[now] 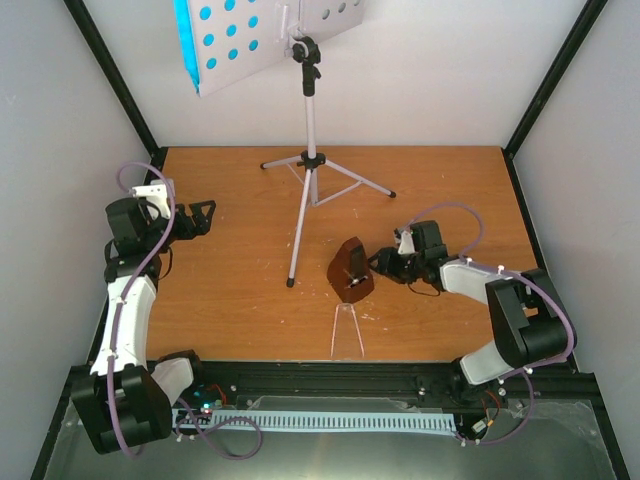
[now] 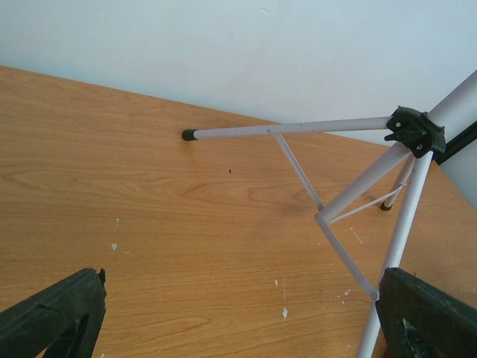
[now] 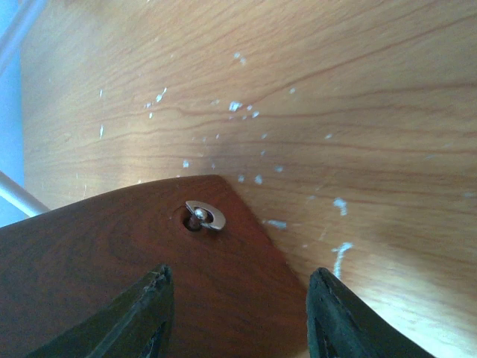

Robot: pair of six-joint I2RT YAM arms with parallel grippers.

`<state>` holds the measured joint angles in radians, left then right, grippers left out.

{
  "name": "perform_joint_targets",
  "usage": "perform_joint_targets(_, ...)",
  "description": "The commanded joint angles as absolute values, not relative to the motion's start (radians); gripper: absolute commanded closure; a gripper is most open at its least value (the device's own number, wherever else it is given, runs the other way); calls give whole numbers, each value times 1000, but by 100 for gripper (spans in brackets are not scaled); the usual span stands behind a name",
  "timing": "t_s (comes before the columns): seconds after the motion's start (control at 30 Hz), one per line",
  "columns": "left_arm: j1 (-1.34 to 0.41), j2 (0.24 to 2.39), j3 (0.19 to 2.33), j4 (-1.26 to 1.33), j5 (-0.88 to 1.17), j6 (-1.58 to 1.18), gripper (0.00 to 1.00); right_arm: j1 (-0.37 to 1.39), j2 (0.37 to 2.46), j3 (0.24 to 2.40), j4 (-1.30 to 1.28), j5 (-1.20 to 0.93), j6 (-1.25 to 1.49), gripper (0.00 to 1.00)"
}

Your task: Pack up the instrument practice props

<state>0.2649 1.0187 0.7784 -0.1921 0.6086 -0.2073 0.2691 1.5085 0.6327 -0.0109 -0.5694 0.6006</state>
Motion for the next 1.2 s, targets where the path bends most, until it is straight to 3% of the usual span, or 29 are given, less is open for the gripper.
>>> perform_joint_targets(0.0, 262, 1041, 806, -136, 632, -219, 1, 360, 1490, 591, 14, -527, 619, 51)
perform_joint_targets(0.17, 244, 1058, 790, -106, 746, -235, 1, 418, 1443, 577, 22, -492, 604, 51)
perform_joint_targets(0.47, -27, 1103, 793, -132, 751, -192, 1, 429, 1285, 508, 29, -361, 582, 40)
perform_joint_targets(0.6, -162, 1078, 780, -148, 757, -245, 1, 429, 1175, 455, 22, -319, 554, 28)
perform_joint_targets(0.67, -226, 1054, 756, -121, 764, -324, 1, 429, 1124, 433, 42, -347, 517, 15)
perform_joint_targets(0.8, -320, 1002, 643, 83, 825, -579, 1, 428, 1093, 412, 138, -394, 522, 10)
perform_joint_targets(0.87, -370, 988, 607, 174, 814, -673, 1, 428, 1134, 414, 173, -372, 539, 12)
perform_joint_targets(0.97, -435, 1025, 626, 204, 788, -714, 4, 429, 1241, 452, 198, -386, 529, 37)
perform_joint_targets(1.03, -485, 1077, 648, 221, 808, -721, 10, 433, 1307, 473, 230, -434, 518, 46)
perform_joint_targets(1.17, -555, 1174, 694, 189, 802, -685, 12, 462, 1379, 497, 248, -447, 490, 49)
